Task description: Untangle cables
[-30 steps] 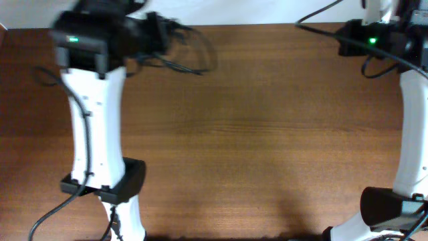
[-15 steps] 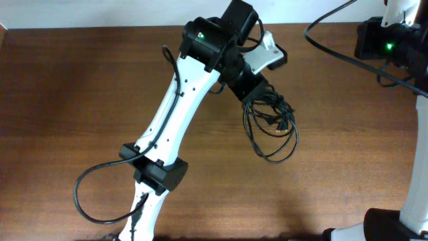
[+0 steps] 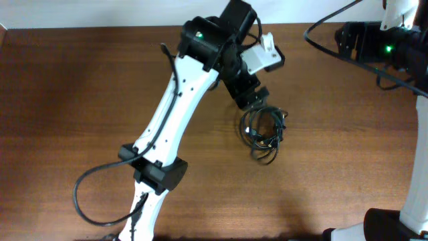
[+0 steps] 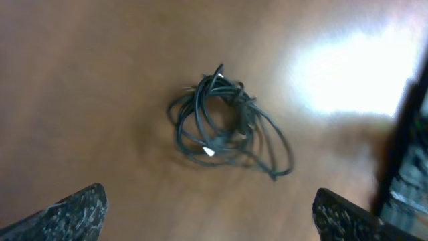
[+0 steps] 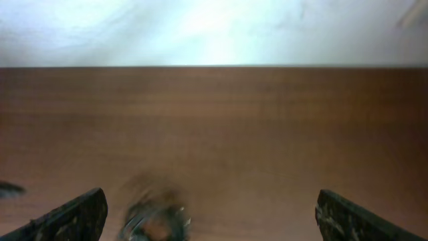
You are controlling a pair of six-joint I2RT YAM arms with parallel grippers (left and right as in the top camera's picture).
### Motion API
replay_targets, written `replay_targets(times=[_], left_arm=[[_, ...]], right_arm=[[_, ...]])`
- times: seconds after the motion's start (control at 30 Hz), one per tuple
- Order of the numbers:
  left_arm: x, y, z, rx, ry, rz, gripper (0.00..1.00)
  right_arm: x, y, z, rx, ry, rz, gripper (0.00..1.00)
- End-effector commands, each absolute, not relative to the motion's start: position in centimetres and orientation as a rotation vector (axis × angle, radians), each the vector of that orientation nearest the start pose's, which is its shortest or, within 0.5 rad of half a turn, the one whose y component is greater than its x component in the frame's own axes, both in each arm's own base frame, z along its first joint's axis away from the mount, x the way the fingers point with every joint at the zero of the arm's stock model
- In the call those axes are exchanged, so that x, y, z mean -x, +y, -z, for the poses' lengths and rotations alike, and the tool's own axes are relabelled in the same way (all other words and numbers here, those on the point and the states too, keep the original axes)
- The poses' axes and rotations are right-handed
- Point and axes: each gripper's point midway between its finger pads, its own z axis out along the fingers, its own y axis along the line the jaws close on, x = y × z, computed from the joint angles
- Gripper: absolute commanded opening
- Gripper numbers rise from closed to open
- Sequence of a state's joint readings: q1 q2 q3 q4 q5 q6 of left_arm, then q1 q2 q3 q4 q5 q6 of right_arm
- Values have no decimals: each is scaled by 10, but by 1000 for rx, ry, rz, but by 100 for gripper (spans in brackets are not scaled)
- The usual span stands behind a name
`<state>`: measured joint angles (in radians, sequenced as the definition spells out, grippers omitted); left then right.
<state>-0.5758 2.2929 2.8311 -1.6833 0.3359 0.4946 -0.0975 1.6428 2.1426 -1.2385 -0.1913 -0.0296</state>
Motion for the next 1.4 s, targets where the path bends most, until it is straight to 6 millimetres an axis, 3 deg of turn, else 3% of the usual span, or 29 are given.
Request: replay_targets(times=[0.0,0.1,0.17,0.27,0.3,0.37,0.43,0.47,0.5,0.53,0.6,0.63,0.7,0.83,0.9,1.03,1.1,1.2,1.37], left_arm=[[-387,-269,-363,-1074,2142,240,99],[-387,-234,-431,-779,2040,147,99],[-374,-222,-458,-730,1981,145,99],[-359,-207,-478,-695,1945,126,99],[-356,-203,-480,-691,1945,119,99],[-353,-201,-478,-696,1957,116,99],[-351,-199,-472,-704,1981,105,100],[-351,-197,-472,-699,1983,95,93],[-352,-197,-472,-696,1983,90,96],[-353,-195,-473,-687,1981,78,99],[-355,-190,-474,-668,1983,46,99],[-355,-189,-473,-665,1985,38,99],[-355,-189,-473,-664,1985,38,99],[-355,-189,-473,-665,1987,38,99],[-354,-189,-471,-670,1994,39,99],[-351,-187,-466,-681,2017,32,99],[-351,-187,-466,-681,2017,32,99],[-351,-187,-465,-683,2020,31,99],[-350,-186,-463,-687,2029,29,99]], right_arm=[[-402,-9,-373,-211,2346,-239,99],[-404,-3,-353,-376,2395,-311,99],[-405,6,-328,-436,2455,-332,99],[-403,31,-279,-345,2578,-332,99],[-400,40,-262,-284,2619,-321,99],[-393,60,-232,60,2683,-274,99],[-366,80,-192,773,2679,-177,100],[-361,82,-183,950,2646,-143,100],[-367,77,-174,1065,2597,-45,99],[-384,54,-169,1091,2561,176,99],[-393,35,-163,1005,2580,303,99],[-393,36,-162,983,2586,288,99],[-392,57,-159,948,2581,113,99],[-380,82,-143,1386,2401,-34,99],[-373,83,-127,1481,2395,-60,99],[-356,84,-84,1485,2516,-170,99],[-355,84,-75,1494,2538,-187,99],[-351,101,-70,1442,2533,-343,99],[-353,103,-47,1448,2538,-373,99]])
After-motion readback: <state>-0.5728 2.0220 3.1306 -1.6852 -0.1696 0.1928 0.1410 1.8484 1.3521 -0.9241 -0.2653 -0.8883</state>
